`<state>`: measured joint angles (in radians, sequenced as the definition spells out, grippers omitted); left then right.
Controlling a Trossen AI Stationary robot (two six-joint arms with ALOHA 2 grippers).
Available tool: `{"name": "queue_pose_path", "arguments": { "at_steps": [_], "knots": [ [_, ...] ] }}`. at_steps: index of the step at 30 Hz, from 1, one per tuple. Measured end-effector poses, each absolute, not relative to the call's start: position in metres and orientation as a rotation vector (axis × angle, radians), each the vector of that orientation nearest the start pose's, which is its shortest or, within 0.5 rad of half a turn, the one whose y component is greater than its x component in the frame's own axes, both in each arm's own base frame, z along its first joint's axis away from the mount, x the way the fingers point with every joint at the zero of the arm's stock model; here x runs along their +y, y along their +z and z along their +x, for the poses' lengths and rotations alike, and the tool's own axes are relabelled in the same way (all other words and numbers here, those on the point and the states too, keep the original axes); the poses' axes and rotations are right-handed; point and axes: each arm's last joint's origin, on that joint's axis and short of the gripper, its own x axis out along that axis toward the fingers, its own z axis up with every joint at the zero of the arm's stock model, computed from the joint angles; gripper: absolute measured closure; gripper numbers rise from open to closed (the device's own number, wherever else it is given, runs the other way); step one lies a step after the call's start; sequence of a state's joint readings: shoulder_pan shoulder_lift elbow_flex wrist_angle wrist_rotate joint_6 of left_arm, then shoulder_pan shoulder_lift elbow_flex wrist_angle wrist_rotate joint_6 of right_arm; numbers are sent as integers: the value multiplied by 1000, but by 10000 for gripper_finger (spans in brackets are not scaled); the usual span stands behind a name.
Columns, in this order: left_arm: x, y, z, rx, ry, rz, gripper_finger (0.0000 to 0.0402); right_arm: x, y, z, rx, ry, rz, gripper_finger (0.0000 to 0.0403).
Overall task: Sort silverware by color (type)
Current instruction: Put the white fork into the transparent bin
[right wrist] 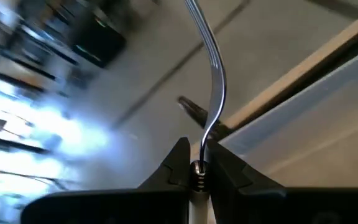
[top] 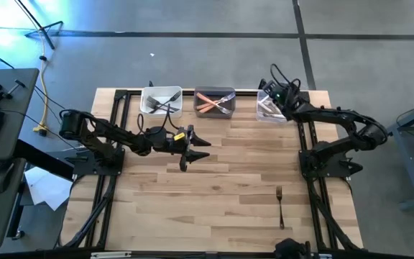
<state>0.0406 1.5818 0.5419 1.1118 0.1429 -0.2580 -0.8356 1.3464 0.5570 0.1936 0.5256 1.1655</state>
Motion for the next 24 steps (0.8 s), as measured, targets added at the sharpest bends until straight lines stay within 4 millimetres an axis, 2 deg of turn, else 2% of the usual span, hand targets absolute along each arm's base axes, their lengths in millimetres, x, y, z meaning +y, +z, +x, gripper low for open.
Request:
{"name": "queue_pose_path", "arguments": {
  "at_steps": [3,8,11,13,16,24],
  "knots": [
    [8,193,295,-58,-111,-251,204,-205,191,161,-61,-1557,1000,386],
    [8,193,295,-58,-111,-251,204,-215,226,159,241,-1605,926,386],
    [8,193,295,-57,-111,-251,204,-217,247,155,333,-1630,929,386],
    [8,193,295,-57,-111,-252,204,-216,253,154,345,-1644,960,386],
    [8,193,295,-57,-111,-255,204,-213,249,152,348,-1670,1028,379],
    [8,193,295,-52,-110,-262,204,-199,197,141,287,-1730,1225,367]
  ]
}}
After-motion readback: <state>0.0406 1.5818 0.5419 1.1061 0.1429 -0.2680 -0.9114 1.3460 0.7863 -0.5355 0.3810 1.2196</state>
